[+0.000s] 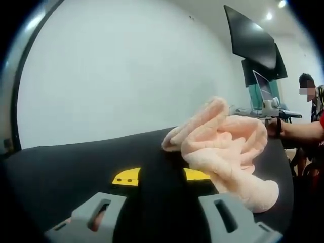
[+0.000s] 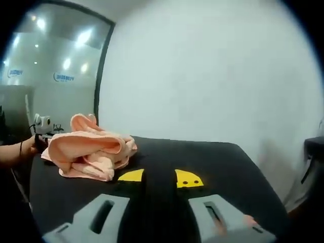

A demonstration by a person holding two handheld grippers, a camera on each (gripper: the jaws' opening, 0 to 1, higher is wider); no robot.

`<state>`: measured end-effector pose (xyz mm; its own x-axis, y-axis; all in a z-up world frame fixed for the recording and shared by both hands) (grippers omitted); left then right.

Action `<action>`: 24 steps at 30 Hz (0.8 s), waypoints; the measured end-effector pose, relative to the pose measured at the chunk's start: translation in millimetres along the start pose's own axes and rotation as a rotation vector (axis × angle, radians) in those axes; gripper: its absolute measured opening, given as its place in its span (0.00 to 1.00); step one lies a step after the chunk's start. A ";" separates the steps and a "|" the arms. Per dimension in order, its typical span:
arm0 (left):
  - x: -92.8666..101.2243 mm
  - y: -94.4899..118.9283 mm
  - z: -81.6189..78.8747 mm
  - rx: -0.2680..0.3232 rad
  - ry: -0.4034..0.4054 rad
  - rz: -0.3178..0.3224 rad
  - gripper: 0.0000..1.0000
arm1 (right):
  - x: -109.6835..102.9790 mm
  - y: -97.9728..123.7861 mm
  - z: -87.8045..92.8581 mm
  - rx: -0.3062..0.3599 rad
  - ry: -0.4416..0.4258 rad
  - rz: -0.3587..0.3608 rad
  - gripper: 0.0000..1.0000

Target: Fold the towel on the table until its edges align and the towel forms a compact rectangular stack.

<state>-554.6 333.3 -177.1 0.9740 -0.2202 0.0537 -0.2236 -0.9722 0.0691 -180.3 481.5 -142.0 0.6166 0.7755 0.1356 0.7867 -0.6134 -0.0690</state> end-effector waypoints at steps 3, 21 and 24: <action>0.9 0.2 -0.3 0.001 -0.001 0.003 0.33 | -32.0 -11.2 -34.0 0.107 -0.087 -0.091 0.11; 1.9 -0.4 -2.3 0.019 0.016 0.017 0.33 | -130.8 -144.3 -75.1 0.061 0.081 -0.270 0.00; 2.4 -0.1 -3.7 0.029 0.025 0.022 0.33 | -127.9 -137.9 -104.3 0.132 0.067 -0.277 0.00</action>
Point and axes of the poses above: the point that each gripper's makers call its tool centre point, and the gripper's own axes: y roughly backward along the fingers, x roughly to its right, z roughly out of its underside, the point moved 4 cm from there along y, roughly backward along the fingers, and after that the axes turned 7 degrees about y, right-handed, at the moved point
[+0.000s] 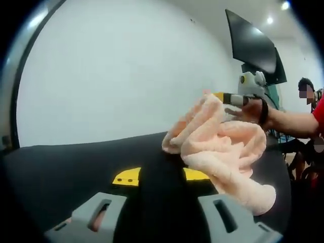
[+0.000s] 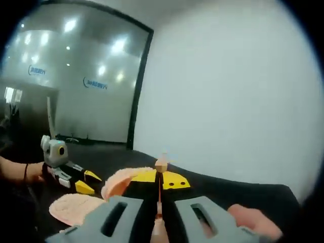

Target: Fold the towel on the table until its edges align and the towel forms a compact rectangular stack.

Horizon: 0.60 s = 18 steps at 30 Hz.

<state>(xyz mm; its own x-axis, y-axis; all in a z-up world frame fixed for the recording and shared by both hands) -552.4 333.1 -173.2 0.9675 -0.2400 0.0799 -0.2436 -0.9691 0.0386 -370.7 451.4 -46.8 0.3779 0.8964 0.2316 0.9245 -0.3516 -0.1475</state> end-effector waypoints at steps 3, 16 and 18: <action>-1.0 -0.8 -0.5 0.006 0.006 0.002 0.33 | 9.6 3.1 -31.2 0.059 -0.008 0.014 0.00; 21.8 7.8 -21.4 0.059 -0.018 0.058 0.37 | 33.5 21.3 -199.3 0.218 0.166 0.128 0.00; 29.7 8.7 -43.8 0.068 -0.094 0.050 0.37 | 33.1 26.2 -219.4 0.231 0.266 0.171 0.00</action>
Point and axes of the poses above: the point that each gripper's makers call its tool centre point, and the gripper's own axes: y roughly backward along the fingers, x roughly to its right, z roughly out of its underside, the point moved 4 cm from there along y, roughly backward along the fingers, and after that the axes turned 7 degrees about y, right-handed, at the moved point
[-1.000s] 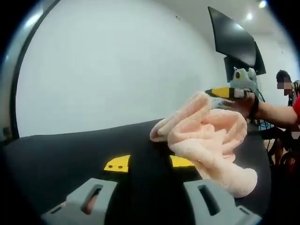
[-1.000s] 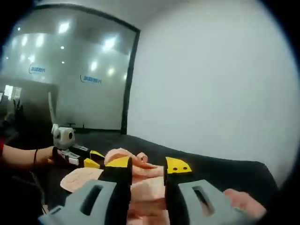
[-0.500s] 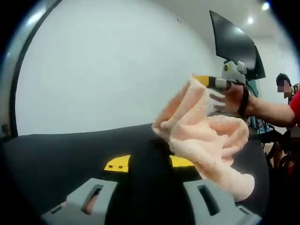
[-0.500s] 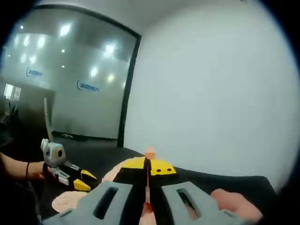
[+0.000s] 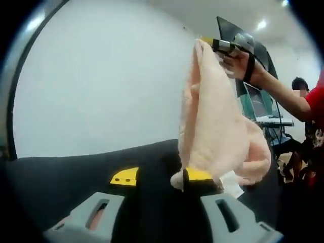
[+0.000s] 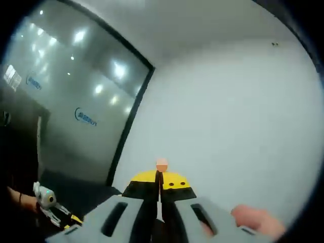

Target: Fold the towel on the table until its edges align and the towel forms a compact rectangular stack.

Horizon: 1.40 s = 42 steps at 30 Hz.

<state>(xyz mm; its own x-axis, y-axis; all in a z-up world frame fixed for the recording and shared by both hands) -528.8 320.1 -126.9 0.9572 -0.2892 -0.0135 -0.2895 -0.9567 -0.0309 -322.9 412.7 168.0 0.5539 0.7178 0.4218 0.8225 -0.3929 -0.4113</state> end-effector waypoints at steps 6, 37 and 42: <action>57.9 6.0 -99.5 0.121 -0.233 0.049 0.37 | 18.8 -5.4 -39.7 0.038 0.135 0.120 0.00; 187.7 -98.9 -92.8 0.012 -0.572 -0.127 0.30 | 94.6 18.2 -89.5 0.023 0.337 0.380 0.00; 184.7 -94.7 -88.2 0.015 -0.540 -0.136 0.11 | 93.1 26.4 -83.5 0.017 0.333 0.382 0.00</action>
Point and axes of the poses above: the point that each gripper's makers call its tool centre point, and the gripper's own axes: y roughly backward along the fingers, x roughly to its right, z roughly out of its underside, the point moved 4 cm from there along y, roughly backward along the fingers, and after that the axes turned 7 degrees about y, right-handed, at the moved point
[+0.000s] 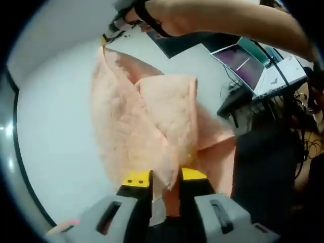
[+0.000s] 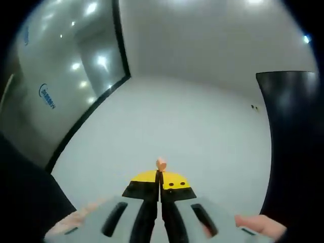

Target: Fold the towel on the table until its edges align and the towel forms a compact rectangular stack.

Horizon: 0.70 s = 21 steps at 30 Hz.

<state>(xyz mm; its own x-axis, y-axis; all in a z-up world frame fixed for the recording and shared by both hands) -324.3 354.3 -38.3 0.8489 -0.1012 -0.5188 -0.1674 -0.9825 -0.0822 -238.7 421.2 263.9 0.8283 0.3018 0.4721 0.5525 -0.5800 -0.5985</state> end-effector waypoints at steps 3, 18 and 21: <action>1.3 10.5 -13.6 0.069 0.026 0.021 0.04 | 0.6 2.7 0.9 0.009 0.031 -0.003 0.00; -137.0 91.1 -67.5 0.091 0.214 -0.112 0.02 | 28.7 46.1 43.3 -0.069 -0.050 -0.048 0.00; -172.1 113.8 -93.4 0.109 0.153 -0.156 0.01 | 33.4 65.4 39.2 -0.075 -0.012 -0.059 0.00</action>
<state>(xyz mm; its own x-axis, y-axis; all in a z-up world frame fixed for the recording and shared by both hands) -442.6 245.2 121.1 0.9336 0.0200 -0.3578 -0.0740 -0.9661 -0.2472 -171.2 423.0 215.2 0.7958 0.3457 0.4972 0.5923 -0.6156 -0.5198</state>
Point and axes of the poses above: the point that each gripper's makers call its tool centre point, and the gripper's own axes: y roughly backward along the fingers, x roughly to its right, z roughly out of its underside, the point moved 4 cm from there along y, roughly backward along the fingers, and after that the axes turned 7 degrees about y, right-handed, at the moved point
